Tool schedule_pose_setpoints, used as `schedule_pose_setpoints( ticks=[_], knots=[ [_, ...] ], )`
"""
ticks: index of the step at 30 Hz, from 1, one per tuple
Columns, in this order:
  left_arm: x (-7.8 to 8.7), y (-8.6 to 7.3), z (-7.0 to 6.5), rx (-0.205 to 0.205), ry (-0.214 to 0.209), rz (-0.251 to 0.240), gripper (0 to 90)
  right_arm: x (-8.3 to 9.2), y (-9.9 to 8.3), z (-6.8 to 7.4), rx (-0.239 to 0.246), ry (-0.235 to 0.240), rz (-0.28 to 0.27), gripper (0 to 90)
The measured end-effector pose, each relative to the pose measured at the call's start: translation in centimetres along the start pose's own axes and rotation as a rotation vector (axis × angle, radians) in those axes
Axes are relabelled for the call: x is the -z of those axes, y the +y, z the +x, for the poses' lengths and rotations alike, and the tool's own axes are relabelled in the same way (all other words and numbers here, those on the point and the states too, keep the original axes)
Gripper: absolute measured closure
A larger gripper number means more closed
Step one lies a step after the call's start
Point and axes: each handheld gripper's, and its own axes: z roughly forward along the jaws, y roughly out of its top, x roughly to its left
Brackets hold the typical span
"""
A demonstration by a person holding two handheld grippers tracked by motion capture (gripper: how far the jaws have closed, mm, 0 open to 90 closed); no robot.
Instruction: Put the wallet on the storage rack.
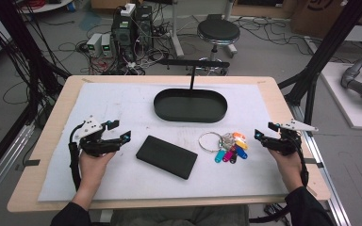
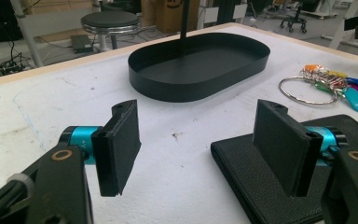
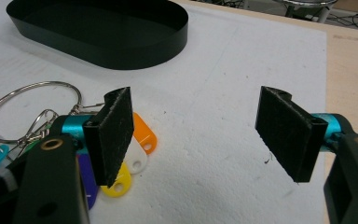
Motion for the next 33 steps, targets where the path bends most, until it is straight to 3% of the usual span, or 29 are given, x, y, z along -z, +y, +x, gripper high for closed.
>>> schedule_pose_setpoints(
  ticks=[11, 23, 33],
  knots=[
    [-0.6, 0.7, 0.1, -0.003, -0.019, 0.025, 30.4, 0.1, -0.2, -0.4, -0.01, -0.009, -0.003, 28.4],
    [-2.0, 1.0, 0.3, 0.087, -0.073, 0.046, 31.2, 0.2, -0.2, -0.4, -0.008, -0.022, -0.008, 28.4],
    [-4.4, 2.2, -0.3, 0.075, -0.124, 0.108, 30.5, 0.3, -0.2, -0.4, -0.005, -0.032, -0.012, 28.4]
  ],
)
